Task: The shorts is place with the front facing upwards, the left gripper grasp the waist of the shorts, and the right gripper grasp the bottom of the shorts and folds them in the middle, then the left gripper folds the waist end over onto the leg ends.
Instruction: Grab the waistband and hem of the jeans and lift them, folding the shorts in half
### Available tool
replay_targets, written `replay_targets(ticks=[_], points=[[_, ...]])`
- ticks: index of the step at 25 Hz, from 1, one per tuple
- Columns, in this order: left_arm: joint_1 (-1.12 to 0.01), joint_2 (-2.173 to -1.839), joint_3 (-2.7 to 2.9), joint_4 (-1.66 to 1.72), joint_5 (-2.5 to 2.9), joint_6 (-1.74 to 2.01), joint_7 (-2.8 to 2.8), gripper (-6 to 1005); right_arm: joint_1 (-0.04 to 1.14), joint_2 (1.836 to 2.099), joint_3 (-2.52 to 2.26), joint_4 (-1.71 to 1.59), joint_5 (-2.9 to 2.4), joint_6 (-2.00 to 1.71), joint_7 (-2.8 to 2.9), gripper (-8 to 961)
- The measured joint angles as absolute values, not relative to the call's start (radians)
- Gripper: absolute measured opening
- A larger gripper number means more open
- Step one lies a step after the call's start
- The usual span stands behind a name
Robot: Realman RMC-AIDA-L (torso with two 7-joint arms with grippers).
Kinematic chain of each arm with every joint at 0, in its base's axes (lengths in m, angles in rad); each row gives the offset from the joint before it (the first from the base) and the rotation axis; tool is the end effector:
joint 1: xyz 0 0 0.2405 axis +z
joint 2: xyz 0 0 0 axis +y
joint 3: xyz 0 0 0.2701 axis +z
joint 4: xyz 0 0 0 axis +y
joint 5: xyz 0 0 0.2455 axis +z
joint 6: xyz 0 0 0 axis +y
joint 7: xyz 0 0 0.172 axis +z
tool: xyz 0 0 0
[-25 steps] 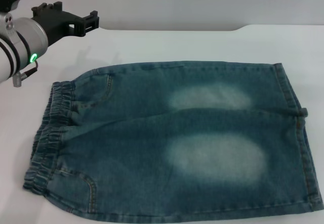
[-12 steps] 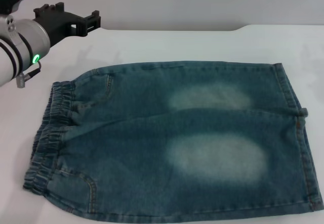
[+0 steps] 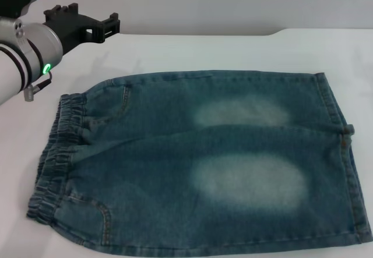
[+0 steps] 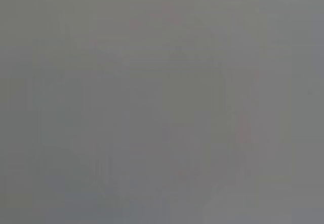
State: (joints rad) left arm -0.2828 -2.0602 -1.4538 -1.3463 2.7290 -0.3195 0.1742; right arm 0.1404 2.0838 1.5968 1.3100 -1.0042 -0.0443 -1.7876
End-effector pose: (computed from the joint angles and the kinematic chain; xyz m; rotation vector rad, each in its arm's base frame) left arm -0.2101 0.4592 -0.0109 -1.9036 -0.7118 -0.3404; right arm 0.2812 0.4456 0.0679 -1.4808 0.7985 0.5383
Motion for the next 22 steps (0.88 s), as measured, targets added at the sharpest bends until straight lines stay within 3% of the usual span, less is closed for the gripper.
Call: replay_targets(ticks=[5, 12, 22], points=[[-0.282, -2.060, -1.446, -1.343, 2.729, -0.316, 0.179, 847, 0.178, 2.071, 1.635, 1.231, -0.848, -0.084, -1.790, 495], [-0.289, -2.060, -1.434, -1.338, 2.729, -0.314, 0.183, 847, 0.188, 2.087, 1.621, 1.207, -0.916, 0.016, -2.012, 494], [-0.283, -2.060, -1.419, -1.332, 2.728, -0.309, 0.175, 847, 0.146, 2.082, 1.581, 1.038, -0.050, 0.724, -2.877, 492]])
